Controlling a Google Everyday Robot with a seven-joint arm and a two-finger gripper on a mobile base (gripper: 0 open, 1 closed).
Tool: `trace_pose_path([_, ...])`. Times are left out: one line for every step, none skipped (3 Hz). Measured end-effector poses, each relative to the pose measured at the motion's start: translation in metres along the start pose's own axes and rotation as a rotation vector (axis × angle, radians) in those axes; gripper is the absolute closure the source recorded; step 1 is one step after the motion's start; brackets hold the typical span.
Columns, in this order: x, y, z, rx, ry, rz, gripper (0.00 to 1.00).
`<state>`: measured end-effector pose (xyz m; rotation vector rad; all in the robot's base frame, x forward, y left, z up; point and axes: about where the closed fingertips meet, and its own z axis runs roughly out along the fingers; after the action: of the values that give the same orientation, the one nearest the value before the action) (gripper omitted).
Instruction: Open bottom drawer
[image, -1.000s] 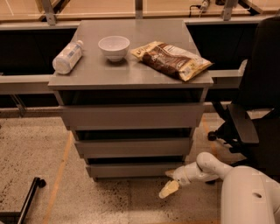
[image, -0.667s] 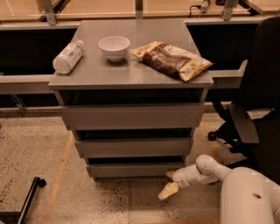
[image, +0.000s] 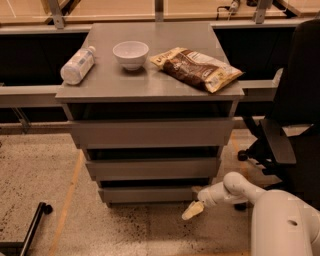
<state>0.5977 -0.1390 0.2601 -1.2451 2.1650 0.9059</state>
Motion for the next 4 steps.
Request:
trace_pose_path([-0.006, -0.019, -0.003, 0.036, -0.007, -0.036, 0.0])
trace_pose_path([-0.006, -0.039, 0.001, 0.054, -0.016, -0.051, 0.0])
trace_pose_path([0.002, -0.059, 0.012, 0.056, -0.024, -0.035, 0.0])
trace_pose_path([0.013, -0.07, 0.029, 0.033, -0.036, -0.005, 0.03])
